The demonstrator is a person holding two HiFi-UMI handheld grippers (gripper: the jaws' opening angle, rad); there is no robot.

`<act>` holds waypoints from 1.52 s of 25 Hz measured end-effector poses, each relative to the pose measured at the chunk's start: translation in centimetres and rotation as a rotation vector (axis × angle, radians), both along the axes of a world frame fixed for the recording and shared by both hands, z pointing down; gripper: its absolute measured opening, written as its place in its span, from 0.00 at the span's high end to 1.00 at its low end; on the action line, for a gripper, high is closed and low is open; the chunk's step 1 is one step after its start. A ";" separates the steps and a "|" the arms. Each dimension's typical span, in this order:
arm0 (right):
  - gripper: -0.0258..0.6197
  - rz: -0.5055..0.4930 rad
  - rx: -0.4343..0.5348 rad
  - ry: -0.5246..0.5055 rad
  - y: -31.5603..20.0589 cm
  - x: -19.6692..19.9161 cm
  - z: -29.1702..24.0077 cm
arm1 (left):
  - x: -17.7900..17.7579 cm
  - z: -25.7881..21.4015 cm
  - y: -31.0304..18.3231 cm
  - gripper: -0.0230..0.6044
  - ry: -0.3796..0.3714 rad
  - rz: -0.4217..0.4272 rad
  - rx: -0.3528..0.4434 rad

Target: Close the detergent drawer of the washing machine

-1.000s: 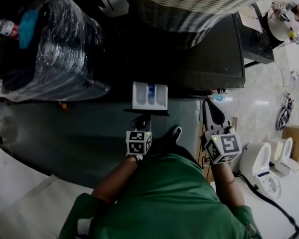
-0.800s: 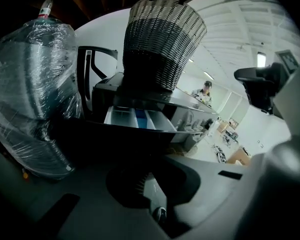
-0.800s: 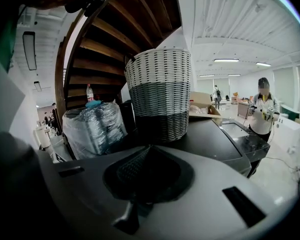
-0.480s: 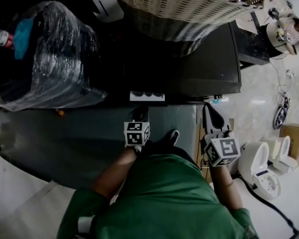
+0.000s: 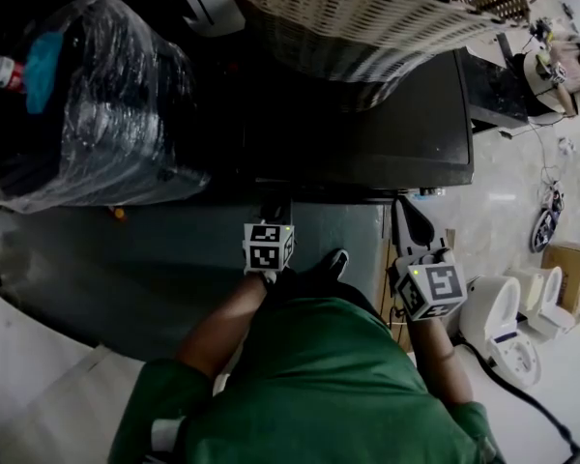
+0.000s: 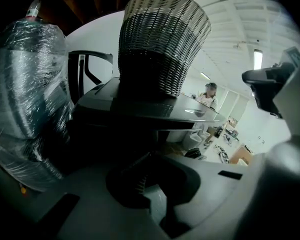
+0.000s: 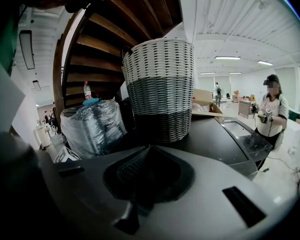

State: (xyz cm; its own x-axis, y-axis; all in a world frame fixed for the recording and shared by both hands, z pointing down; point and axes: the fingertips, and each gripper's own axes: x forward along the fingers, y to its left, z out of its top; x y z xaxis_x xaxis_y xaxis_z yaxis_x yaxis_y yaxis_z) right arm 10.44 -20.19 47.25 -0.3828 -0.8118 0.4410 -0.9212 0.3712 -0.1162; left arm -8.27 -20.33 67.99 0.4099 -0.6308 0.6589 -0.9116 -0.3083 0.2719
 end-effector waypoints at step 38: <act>0.93 -0.004 -0.002 -0.007 3.1 0.8 0.3 | 0.0 0.2 -2.2 0.93 0.000 -0.026 -0.023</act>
State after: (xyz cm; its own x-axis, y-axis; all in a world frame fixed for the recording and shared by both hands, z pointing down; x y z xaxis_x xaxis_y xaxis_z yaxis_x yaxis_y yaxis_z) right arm 11.23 -17.13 47.58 -0.3889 -0.8093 0.4402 -0.9190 0.3746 -0.1233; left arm -8.27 -22.53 68.17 0.3933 -0.6261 0.6733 -0.9193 -0.2780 0.2785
